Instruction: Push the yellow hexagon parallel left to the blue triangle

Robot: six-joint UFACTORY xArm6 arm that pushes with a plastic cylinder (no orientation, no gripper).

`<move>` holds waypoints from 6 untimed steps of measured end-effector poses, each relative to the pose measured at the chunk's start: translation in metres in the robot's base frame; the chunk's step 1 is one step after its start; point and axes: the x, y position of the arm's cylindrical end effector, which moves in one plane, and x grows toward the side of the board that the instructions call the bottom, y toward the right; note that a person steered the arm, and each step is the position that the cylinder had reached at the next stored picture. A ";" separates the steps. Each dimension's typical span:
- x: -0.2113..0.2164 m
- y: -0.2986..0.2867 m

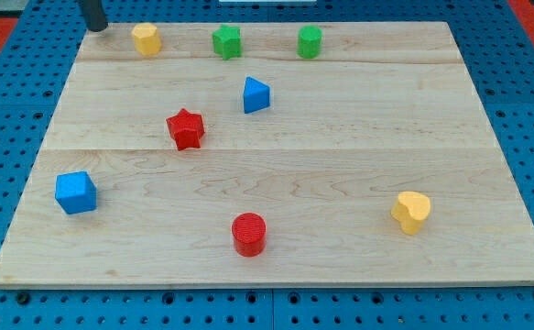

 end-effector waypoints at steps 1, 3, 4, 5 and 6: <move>-0.006 0.006; 0.008 0.099; 0.046 0.145; 0.060 0.130; 0.033 0.107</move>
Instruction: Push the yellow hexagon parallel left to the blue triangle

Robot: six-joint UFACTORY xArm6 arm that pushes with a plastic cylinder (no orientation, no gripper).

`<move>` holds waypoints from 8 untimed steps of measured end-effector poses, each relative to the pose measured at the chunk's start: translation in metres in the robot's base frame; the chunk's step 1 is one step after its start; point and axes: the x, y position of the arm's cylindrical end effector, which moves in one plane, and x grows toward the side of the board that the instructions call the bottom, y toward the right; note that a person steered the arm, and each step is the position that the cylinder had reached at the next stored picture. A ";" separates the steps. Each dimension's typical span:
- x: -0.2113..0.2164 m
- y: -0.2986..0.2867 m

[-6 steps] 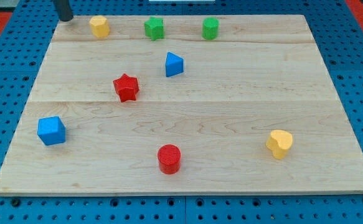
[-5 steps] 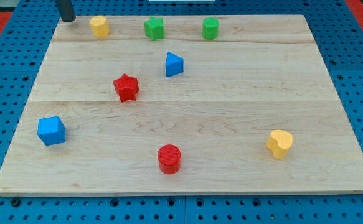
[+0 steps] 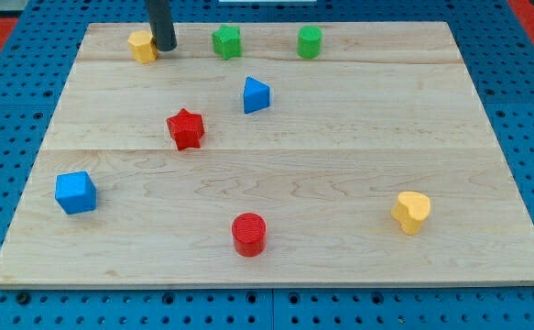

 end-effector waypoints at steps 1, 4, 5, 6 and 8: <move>-0.028 -0.004; 0.066 -0.006; 0.038 -0.023; 0.059 -0.024; 0.127 0.057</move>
